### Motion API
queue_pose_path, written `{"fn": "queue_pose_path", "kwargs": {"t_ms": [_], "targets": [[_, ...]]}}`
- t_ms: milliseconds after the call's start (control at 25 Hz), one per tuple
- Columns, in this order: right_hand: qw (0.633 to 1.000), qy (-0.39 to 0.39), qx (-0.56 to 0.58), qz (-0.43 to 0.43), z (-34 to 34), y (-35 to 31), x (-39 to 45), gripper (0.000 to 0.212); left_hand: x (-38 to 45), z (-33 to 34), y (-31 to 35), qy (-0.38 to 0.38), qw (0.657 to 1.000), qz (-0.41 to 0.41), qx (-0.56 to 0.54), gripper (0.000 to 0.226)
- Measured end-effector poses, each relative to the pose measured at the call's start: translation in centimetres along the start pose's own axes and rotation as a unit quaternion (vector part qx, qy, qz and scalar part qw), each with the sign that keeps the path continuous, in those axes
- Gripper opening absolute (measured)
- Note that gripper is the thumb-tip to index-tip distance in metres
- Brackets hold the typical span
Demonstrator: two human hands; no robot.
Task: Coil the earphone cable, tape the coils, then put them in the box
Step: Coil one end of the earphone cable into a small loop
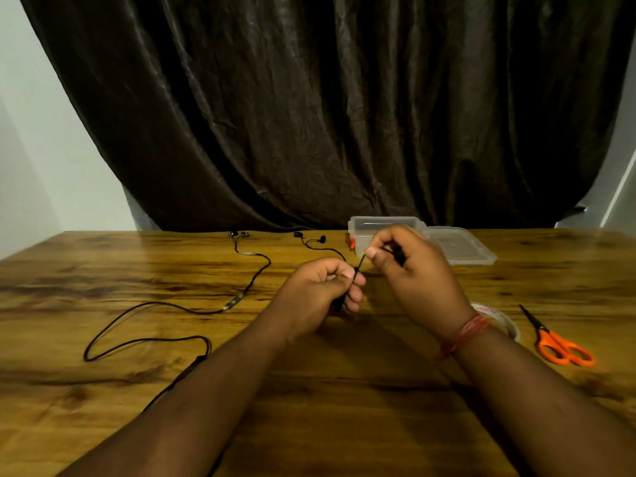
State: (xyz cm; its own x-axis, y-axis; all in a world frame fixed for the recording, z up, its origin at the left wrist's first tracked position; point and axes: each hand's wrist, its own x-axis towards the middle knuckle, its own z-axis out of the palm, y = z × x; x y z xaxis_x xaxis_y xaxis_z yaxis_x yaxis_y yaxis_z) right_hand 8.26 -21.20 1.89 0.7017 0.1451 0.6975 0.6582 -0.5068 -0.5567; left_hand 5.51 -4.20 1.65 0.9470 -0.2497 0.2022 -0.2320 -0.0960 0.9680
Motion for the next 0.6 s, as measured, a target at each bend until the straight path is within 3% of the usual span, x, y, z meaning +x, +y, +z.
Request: {"fn": "queue_pose_path", "kwargs": {"t_ms": [120,320,600], "targets": [[0.997,0.014,0.051,0.048,0.1,0.5,0.2,0.01,-0.5,0.2,0.7,-0.028,0.992,0.002,-0.124,0.023],[0.986,-0.089,0.124,0.069,2.5,0.1,-0.9,0.014,-0.5,0.1,1.7,0.012,0.967,0.033,-0.254,0.023],[0.984,-0.173,-0.004,0.027,3.0,-0.6,-1.5,0.021,0.0,0.1,1.9,0.121,0.938,0.058,-0.319,0.021]]}}
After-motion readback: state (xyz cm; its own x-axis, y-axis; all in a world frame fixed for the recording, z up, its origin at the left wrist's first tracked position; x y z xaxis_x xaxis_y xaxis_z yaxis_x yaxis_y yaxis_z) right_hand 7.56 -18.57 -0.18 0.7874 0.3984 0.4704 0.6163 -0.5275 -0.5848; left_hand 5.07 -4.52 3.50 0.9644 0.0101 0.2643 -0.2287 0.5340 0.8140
